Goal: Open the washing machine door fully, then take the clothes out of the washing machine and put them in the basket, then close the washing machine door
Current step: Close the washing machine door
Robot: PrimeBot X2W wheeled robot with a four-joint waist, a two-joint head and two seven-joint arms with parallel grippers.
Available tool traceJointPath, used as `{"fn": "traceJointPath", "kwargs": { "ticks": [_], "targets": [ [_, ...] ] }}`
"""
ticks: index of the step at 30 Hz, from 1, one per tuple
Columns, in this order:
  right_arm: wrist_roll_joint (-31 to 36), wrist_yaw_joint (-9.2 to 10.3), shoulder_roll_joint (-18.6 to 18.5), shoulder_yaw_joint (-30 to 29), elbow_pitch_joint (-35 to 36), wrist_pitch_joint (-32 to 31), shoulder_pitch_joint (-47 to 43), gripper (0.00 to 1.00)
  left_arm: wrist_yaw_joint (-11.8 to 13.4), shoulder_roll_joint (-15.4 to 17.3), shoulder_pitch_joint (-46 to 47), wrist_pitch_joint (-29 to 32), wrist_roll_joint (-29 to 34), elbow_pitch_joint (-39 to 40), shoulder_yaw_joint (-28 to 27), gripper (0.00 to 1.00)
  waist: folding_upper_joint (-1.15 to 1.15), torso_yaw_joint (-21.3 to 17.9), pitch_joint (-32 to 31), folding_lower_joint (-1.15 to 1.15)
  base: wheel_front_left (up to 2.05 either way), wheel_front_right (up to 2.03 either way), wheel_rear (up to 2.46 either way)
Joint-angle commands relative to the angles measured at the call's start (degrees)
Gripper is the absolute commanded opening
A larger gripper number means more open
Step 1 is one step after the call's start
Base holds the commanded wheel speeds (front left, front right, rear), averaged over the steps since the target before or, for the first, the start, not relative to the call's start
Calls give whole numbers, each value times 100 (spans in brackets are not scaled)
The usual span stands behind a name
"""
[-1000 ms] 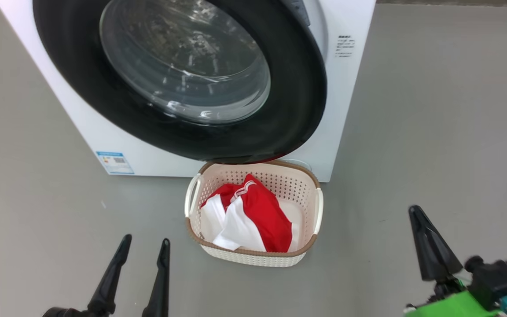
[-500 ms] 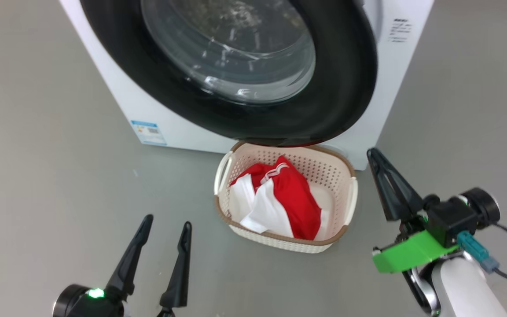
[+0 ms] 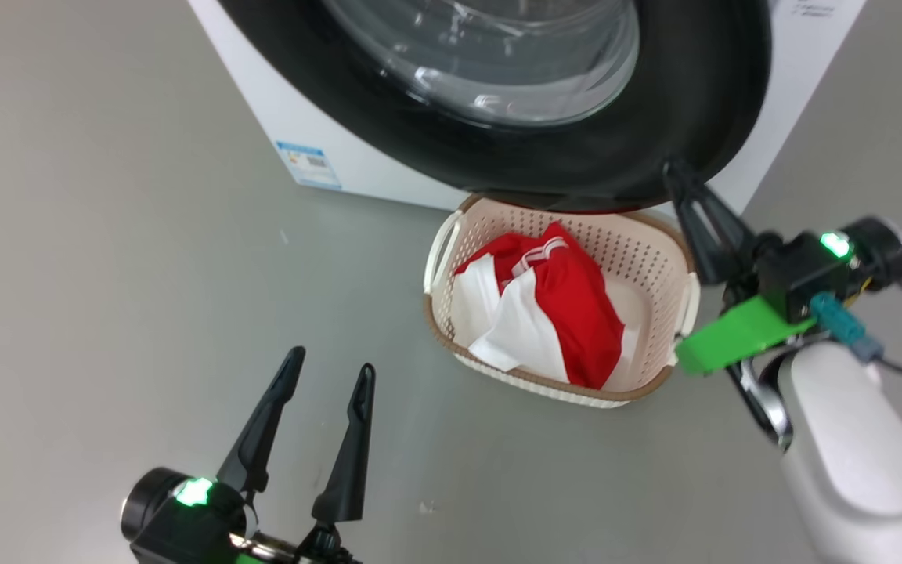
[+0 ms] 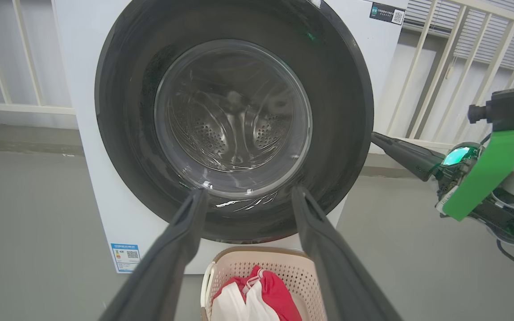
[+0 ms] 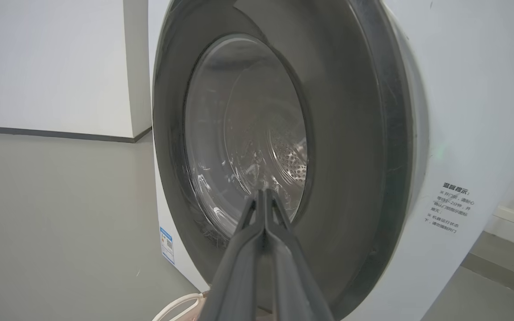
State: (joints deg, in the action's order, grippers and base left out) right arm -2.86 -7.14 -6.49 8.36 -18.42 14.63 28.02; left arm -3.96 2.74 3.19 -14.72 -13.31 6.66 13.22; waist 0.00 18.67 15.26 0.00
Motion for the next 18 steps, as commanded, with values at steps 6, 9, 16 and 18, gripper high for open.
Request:
{"fn": "traceJointPath", "kwargs": {
  "ticks": [6, 9, 16, 18],
  "targets": [
    [-80, -35, -115, 71, -429, 37, 673, 0, 90, 14, 260, -28, -100, 139, -75, 100, 0, 263, 241, 0, 0, 0, 0],
    [-121, -35, -173, -51, -668, 37, 941, 0, 104, 14, 293, -28, -99, 134, -50, 100, 0, 320, 286, 0, 0, 0, 0],
    [-73, -35, -228, -430, -914, 37, 1377, 0, 120, 14, 350, -28, -124, 159, -35, 100, 0, 415, 440, 0, 0, 0, 0],
    [-49, -35, -249, -494, -952, 37, 1470, 0, 119, 14, 367, -28, -135, 170, -28, 100, 0, 437, 499, 0, 0, 0, 0]
  ]
}}
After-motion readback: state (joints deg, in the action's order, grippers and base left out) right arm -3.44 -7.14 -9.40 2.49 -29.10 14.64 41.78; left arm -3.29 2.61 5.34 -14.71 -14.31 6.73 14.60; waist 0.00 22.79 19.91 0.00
